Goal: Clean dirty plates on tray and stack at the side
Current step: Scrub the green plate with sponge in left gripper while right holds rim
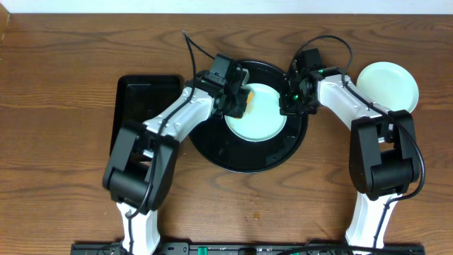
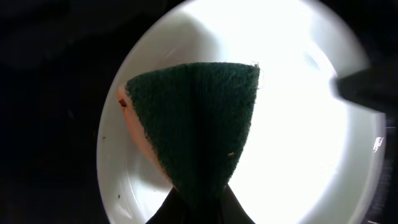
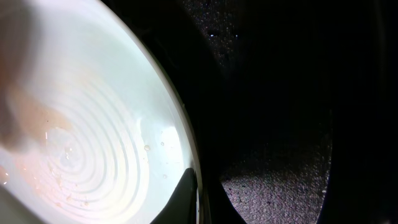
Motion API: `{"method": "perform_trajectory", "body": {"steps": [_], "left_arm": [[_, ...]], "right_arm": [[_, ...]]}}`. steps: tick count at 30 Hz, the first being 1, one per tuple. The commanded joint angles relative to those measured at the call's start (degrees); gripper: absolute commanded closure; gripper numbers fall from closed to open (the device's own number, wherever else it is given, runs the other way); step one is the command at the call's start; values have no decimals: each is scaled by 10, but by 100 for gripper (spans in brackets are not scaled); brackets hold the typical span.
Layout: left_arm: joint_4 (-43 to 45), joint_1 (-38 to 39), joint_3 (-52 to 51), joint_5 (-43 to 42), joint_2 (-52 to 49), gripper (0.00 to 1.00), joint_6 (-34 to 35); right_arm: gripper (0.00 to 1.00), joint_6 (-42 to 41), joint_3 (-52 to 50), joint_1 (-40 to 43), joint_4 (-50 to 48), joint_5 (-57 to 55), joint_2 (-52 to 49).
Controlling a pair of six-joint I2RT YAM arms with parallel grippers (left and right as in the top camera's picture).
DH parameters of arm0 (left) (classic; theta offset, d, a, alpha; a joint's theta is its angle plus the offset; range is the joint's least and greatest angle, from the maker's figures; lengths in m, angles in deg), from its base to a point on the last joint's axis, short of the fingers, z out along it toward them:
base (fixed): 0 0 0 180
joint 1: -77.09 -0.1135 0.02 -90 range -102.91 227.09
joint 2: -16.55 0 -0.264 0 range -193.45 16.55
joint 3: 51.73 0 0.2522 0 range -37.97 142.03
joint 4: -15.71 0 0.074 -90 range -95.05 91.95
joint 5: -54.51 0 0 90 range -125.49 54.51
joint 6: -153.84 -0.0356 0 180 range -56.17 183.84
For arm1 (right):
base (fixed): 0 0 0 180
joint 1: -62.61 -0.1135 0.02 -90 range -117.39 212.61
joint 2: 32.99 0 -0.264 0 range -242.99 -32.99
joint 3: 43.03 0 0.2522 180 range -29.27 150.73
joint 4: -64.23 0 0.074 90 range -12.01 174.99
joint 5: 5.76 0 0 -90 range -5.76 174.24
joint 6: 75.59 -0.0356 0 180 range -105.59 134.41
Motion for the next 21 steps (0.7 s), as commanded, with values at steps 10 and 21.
{"method": "perform_trajectory", "body": {"steps": [10,21], "left_arm": [[8,-3,-3,93,-45,92,5],[19,-3,-3,180,-45,92,11]], "right_arm": [[99,-2,-18,-2,3,-12,-15],[99,-2,-18,-2,3,-12,-15]]}}
